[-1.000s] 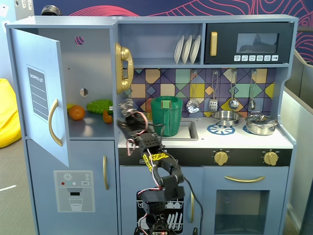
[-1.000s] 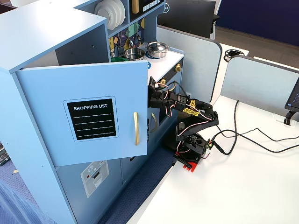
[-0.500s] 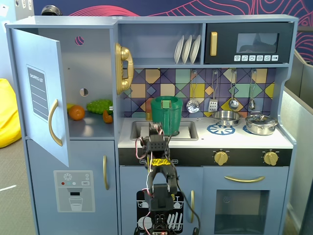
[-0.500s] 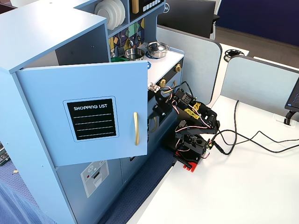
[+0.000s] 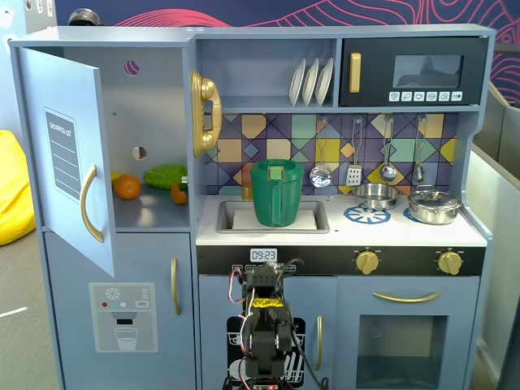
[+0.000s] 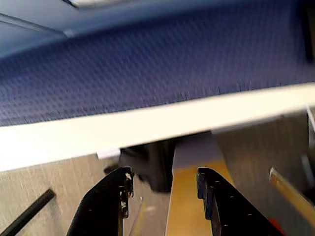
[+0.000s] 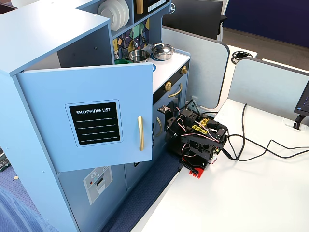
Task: Open the left cabinet door
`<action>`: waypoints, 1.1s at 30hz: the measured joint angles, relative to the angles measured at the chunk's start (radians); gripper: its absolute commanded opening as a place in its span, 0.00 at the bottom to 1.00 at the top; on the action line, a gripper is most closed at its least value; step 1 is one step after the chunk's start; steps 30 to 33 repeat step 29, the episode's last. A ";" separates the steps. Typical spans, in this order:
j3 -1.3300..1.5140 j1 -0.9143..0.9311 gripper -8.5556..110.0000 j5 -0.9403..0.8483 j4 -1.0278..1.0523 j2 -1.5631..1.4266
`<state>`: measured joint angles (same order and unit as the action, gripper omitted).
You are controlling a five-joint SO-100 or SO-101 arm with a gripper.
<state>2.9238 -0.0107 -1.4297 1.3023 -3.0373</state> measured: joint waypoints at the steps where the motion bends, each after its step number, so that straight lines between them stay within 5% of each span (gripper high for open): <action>1: 0.023 0.002 0.14 0.000 -0.005 -0.018; 33: 0.072 0.046 0.07 -0.055 0.037 -0.149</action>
